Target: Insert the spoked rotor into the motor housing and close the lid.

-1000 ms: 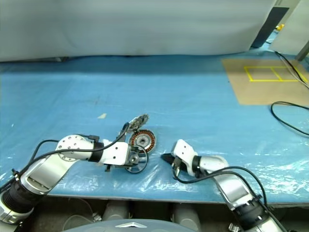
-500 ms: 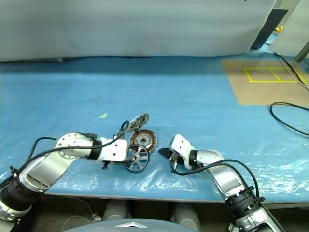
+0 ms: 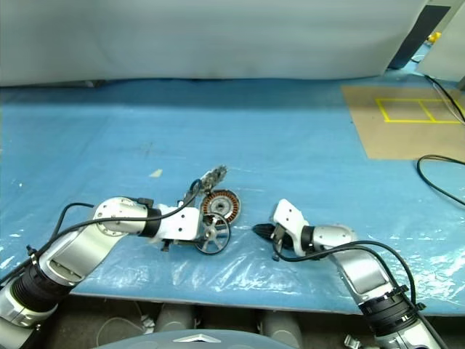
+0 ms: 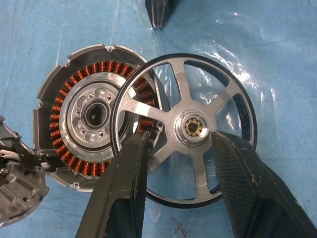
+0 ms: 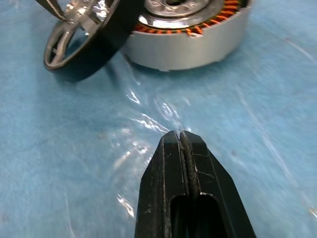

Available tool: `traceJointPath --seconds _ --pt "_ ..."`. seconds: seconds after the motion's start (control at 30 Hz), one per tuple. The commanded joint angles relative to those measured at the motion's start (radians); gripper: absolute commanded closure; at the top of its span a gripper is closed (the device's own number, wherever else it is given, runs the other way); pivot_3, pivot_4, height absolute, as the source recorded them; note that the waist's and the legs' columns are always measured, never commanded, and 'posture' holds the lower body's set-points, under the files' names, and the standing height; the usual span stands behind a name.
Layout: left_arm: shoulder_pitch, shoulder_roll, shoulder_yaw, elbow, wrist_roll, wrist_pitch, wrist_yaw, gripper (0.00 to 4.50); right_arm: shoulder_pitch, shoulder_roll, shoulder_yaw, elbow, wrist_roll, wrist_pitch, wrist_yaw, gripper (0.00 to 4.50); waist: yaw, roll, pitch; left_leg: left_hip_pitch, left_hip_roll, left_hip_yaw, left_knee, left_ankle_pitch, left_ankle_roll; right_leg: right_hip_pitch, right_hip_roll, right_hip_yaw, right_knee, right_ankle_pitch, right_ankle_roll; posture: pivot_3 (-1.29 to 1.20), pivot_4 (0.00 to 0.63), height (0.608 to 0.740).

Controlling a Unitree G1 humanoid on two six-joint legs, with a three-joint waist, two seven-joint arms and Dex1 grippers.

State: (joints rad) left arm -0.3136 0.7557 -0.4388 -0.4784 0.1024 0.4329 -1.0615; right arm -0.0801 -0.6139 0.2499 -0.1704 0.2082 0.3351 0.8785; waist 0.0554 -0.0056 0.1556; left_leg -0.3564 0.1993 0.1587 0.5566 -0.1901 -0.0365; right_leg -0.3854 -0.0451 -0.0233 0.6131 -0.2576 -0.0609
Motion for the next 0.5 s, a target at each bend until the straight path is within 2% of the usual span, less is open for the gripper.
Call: traceJointPath --seconds 0.03,0.2,0.37,0.5 --pt "-0.016 -0.009 -0.011 0.010 0.023 -0.001 0.015 2.42 0.021 -0.005 -0.004 0.019 -0.024 -0.017 -0.007 4.50 0.001 0.000 0.000 0.000 0.000 0.000 0.000 0.000 0.000 0.000 0.000 0.000 0.000 0.000 0.000 0.00 0.150 0.740" --pt "-0.013 -0.012 -0.016 0.024 0.031 -0.002 0.015 2.42 0.011 -0.010 0.002 0.038 -0.039 -0.021 0.002 4.50 0.004 0.000 0.000 0.001 0.000 0.000 0.000 -0.002 0.003 0.001 0.000 0.000 -0.001 0.000 0.000 0.00 0.150 0.740" --pt "-0.012 -0.016 -0.013 0.025 0.042 0.005 0.031 3.53 -0.012 -0.004 0.011 0.028 -0.049 0.010 -0.009 4.50 0.010 0.001 0.000 0.003 0.000 0.000 0.000 -0.002 0.003 0.002 0.000 0.000 -0.001 0.000 0.000 0.00 0.150 0.740" --pt "-0.005 0.006 -0.012 0.020 0.035 -0.017 0.009 3.54 -0.018 -0.001 0.012 0.022 -0.053 0.022 -0.017 4.50 0.011 0.001 0.000 0.004 0.000 0.000 -0.001 -0.002 0.003 0.002 0.000 0.000 -0.001 0.000 0.000 0.00 0.150 0.740"
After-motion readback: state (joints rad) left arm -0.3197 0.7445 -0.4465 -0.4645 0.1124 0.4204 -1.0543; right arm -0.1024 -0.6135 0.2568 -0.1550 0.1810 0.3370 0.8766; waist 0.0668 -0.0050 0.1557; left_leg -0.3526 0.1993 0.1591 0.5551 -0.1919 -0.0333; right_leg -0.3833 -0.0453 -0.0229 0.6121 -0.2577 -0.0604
